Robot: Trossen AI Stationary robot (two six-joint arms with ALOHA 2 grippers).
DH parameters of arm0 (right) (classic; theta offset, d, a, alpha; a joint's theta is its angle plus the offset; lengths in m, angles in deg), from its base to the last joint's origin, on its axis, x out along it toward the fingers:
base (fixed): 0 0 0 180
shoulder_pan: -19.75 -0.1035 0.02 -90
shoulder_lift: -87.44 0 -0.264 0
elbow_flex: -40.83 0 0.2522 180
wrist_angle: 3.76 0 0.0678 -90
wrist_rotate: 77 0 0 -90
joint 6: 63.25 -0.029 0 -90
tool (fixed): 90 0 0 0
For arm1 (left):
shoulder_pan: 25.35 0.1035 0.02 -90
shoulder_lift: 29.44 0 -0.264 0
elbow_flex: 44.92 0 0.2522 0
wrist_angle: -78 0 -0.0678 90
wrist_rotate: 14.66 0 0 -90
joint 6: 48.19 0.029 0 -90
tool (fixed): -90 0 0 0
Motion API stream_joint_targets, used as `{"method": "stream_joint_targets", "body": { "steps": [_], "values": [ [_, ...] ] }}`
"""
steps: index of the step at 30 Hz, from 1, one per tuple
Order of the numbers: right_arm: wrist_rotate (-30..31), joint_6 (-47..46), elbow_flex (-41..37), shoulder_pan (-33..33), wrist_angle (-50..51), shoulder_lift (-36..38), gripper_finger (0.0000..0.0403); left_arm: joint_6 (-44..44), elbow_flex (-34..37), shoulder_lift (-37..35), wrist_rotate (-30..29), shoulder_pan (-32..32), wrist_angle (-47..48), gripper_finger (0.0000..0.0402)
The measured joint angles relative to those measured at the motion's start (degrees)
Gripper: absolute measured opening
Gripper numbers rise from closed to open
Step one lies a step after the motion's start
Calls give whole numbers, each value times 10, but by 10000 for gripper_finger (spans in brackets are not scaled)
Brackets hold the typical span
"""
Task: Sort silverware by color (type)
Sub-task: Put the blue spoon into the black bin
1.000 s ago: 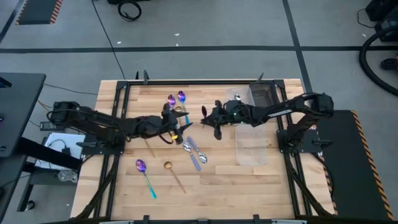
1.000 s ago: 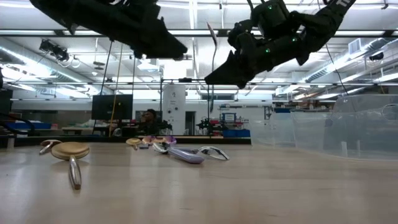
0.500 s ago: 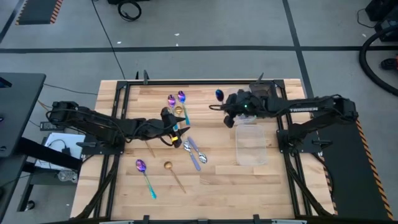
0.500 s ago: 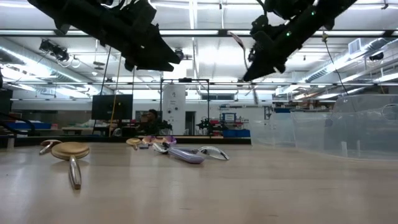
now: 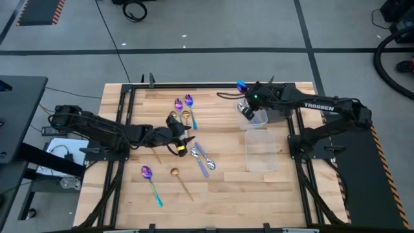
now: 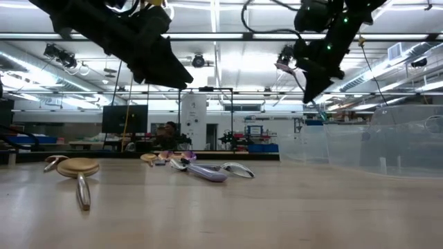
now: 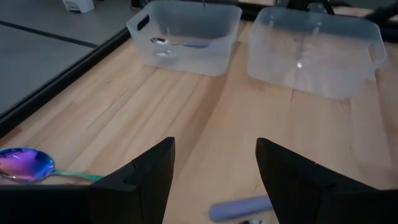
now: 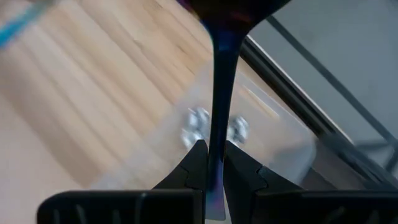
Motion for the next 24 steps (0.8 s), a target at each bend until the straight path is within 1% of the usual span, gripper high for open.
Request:
{"method": "stream_joint_targets", "body": {
  "steps": [5, 9, 24],
  "values": [
    [0, -1, 0, 50, 51, -1, 39, 0, 0, 0, 0, -2, 4, 231],
    [-2, 2, 0, 75, 75, -1, 39, 0, 0, 0, 0, -1, 7, 231],
    [-5, 54, 0, 152, 112, -1, 39, 0, 0, 0, -1, -1, 6, 231]
  ]
}}
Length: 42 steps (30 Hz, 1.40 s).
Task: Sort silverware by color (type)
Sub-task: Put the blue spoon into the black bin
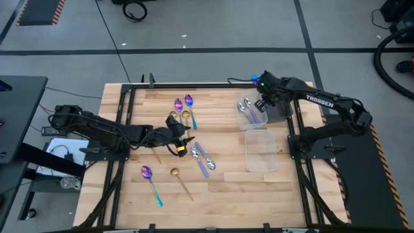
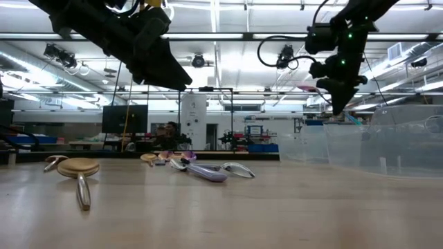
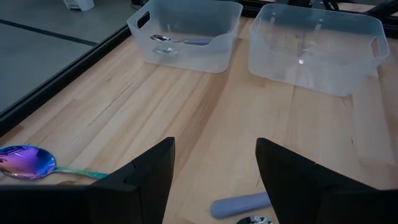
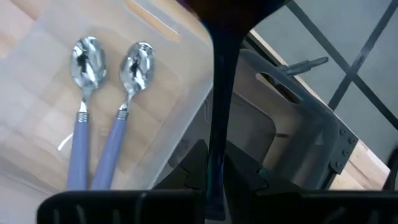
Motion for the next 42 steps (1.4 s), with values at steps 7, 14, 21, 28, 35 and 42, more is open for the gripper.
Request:
{"method": "stream_joint_targets", "body": {
  "steps": [7, 14, 21, 28, 35, 42],
  "values": [
    [-23, 34, 0, 32, 9, -22, 39, 0, 0, 0, 0, 0, -4, 231],
    [-25, 59, 0, 58, 19, -52, 39, 0, 0, 0, -1, 0, -4, 231],
    [-25, 77, 0, 73, 26, -58, 39, 0, 0, 0, -1, 0, -4, 231],
    [-11, 68, 0, 83, 85, -58, 39, 0, 0, 0, -1, 7, -4, 231],
    [-10, 56, 0, 83, 144, -58, 39, 0, 0, 0, -1, 7, -4, 231],
    [-13, 46, 0, 83, 162, -58, 39, -1, 0, 0, -1, 7, -4, 231]
  ]
}}
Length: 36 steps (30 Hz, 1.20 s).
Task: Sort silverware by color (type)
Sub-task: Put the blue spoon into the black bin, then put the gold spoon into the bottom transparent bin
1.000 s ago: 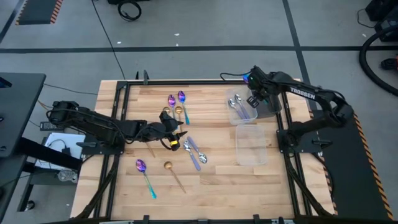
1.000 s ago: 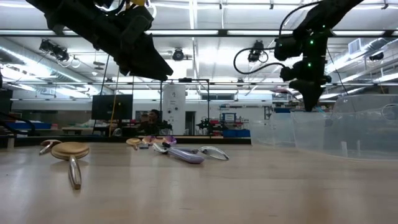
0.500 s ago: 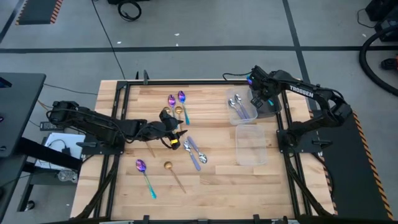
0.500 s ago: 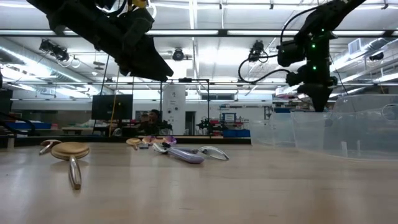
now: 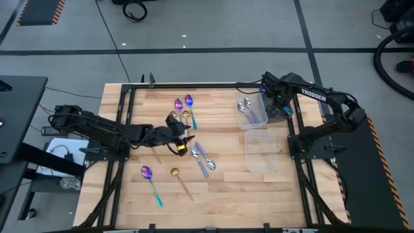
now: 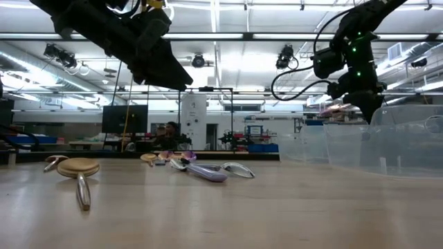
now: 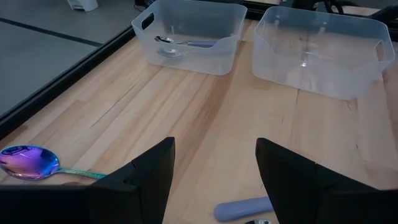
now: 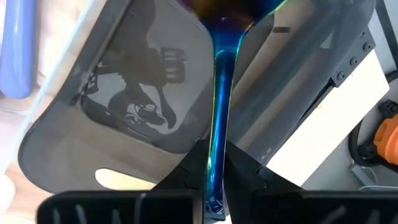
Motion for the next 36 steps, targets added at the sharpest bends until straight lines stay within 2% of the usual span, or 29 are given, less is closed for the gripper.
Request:
{"method": "stream_joint_targets", "body": {
  "steps": [7, 16, 24, 27, 32, 36],
  "values": [
    [1, 13, 0, 1, -4, 0, 46, 0, 0, 0, 0, -1, 0, 231],
    [1, 12, 0, 3, -16, 0, 83, 0, 0, 0, 4, -2, 4, 231],
    [0, 14, 0, 3, -17, 0, 86, 0, 0, 0, 4, -2, 4, 231],
    [-32, 13, 4, -3, -15, 0, 85, 0, 0, 0, 8, -2, 8, 231],
    [-59, -12, 38, -35, -22, 0, 85, -54, -1, 0, 8, 1, 51, 231],
    [-64, -15, 52, -80, -98, 4, 85, -114, -1, 0, 8, 1, 101, 231]
  ]
}}
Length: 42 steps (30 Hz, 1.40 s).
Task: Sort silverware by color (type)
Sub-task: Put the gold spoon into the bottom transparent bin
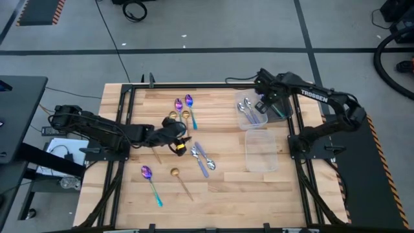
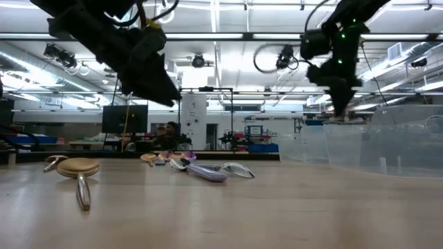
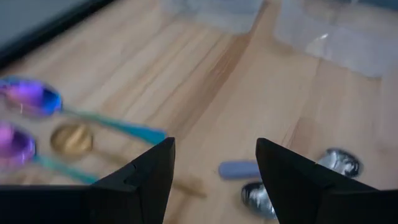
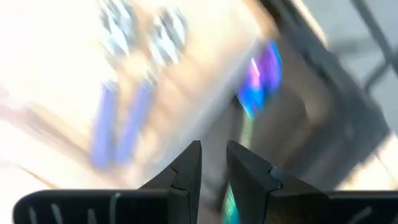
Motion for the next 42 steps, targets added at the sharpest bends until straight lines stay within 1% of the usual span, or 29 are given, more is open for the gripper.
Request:
{"method": "stream_joint_targets", "body": {
  "steps": [6, 8, 16, 20, 26, 29, 32, 34, 36, 40, 42],
  "values": [
    [-73, 5, 0, -77, -143, 1, 85, -107, 0, 0, -12, 0, 98, 231],
    [-86, 6, 0, -105, -177, 1, 85, -141, 0, 0, -13, 0, 124, 231],
    [-85, 1, 0, -214, -270, 0, 85, -228, 0, 0, -12, 7, 160, 231],
    [-82, 0, -9, -267, -312, -2, 85, -267, 0, 0, -11, 16, 205, 231],
    [-81, -28, -69, -328, -427, -3, 85, -314, 0, 0, 4, 14, 304, 231],
    [-80, -40, -110, -355, -501, -4, 85, -355, 0, 0, 27, 11, 355, 231],
    [-52, -55, -162, -383, -591, -4, 85, -388, 0, 0, 58, 3, 388, 231],
    [-35, -63, -197, -401, -651, -4, 85, -398, 0, 0, 82, -5, 398, 231],
    [-29, -64, -226, -416, -695, -4, 85, -410, 0, 0, 90, -16, 396, 231],
    [-23, -64, -265, -436, -756, -4, 85, -452, 0, -12, 93, -40, 397, 231],
    [-4, -65, -279, -446, -770, -4, 85, -479, 0, -19, 98, -52, 404, 231]
  ]
}}
